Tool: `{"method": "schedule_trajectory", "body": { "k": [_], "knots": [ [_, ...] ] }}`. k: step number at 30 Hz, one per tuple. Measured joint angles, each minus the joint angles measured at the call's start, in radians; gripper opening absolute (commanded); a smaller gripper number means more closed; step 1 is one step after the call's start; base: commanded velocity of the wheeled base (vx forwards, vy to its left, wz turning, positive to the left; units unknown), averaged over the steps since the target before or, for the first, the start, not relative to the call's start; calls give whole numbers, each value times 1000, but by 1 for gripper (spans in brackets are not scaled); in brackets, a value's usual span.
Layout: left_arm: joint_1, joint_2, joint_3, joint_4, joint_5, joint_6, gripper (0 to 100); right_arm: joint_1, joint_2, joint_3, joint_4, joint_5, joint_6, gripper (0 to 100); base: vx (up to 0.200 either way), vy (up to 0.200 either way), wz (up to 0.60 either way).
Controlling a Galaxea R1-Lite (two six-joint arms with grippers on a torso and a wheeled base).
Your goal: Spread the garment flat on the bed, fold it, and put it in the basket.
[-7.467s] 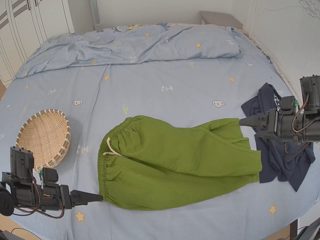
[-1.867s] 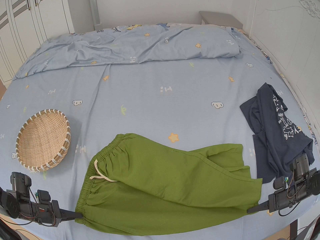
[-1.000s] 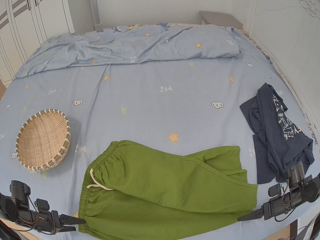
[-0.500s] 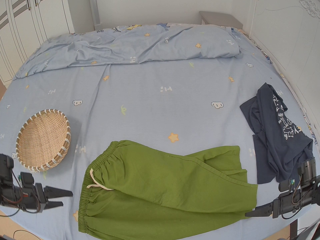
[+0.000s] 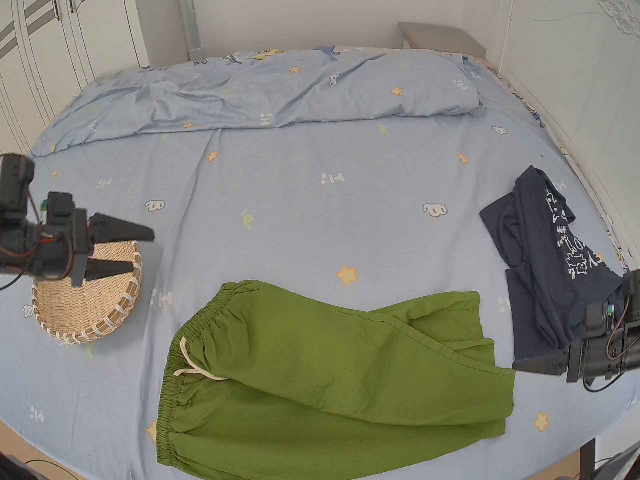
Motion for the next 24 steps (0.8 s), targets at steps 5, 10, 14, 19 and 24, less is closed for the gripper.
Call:
{"method": "schedule_trajectory", "body": {
  "k": [5, 10, 14, 19, 24],
  "knots": [
    [-61, 214, -202, 22, 1, -6, 100, -4, -18, -107, 62, -7, 1, 100, 0, 0, 0],
    [-111, 395, -334, 40, 2, -7, 100, 22, -29, -152, 91, -29, 3, 100, 0, 0, 0],
    [-142, 501, -383, 43, 3, -7, 100, 53, -32, -163, 93, -44, 4, 100, 0, 0, 0],
    [-155, 587, -402, 41, 15, -4, 100, 76, -32, -162, 92, -46, 4, 100, 0, 0, 0],
    [-160, 636, -405, 39, 41, -2, 100, 84, -31, -157, 93, -47, 4, 100, 0, 0, 0]
  ]
}}
